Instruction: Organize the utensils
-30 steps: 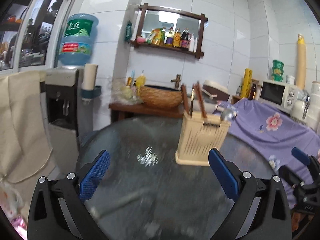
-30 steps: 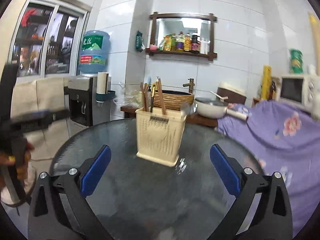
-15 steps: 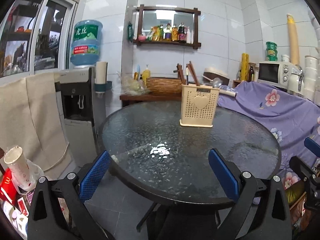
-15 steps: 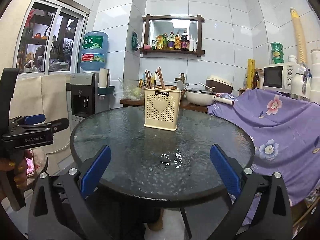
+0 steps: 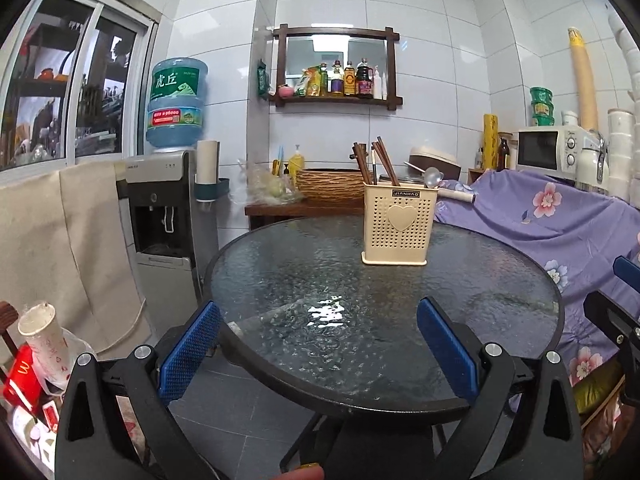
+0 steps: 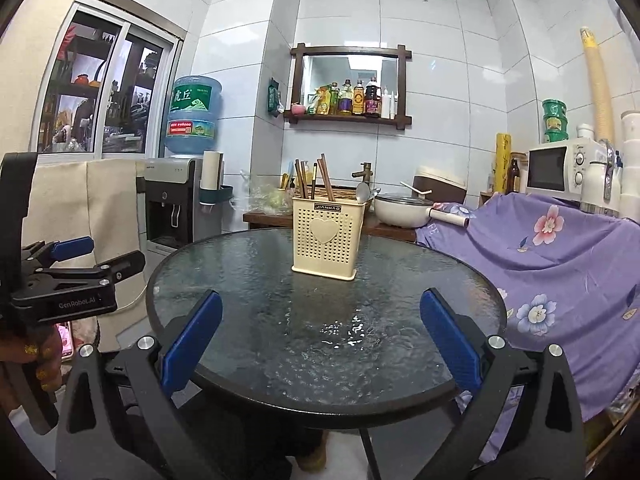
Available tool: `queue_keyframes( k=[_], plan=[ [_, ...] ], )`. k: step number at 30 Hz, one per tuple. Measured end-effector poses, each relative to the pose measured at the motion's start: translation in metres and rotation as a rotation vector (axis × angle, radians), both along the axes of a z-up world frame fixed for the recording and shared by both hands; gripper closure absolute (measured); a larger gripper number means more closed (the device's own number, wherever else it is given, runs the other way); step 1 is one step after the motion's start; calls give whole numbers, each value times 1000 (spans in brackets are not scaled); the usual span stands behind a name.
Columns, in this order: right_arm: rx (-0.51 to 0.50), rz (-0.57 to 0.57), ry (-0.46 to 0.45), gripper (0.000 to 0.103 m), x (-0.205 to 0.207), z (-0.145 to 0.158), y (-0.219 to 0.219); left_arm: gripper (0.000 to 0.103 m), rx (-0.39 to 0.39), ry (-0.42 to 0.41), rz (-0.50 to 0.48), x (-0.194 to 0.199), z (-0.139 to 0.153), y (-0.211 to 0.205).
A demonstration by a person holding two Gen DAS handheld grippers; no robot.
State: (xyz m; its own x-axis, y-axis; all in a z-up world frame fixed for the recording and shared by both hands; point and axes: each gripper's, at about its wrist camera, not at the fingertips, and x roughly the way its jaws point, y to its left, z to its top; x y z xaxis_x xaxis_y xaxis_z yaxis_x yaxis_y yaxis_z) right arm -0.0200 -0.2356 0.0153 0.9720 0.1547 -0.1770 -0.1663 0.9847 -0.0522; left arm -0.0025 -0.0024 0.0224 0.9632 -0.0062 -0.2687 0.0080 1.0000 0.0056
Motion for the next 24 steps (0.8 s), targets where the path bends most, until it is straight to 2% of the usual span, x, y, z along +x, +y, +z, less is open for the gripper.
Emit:
queue_keyframes(
  k=[24],
  plan=[
    [-8, 5, -1, 6, 3, 2, 2, 7, -28, 13, -1, -2, 2, 3]
  ],
)
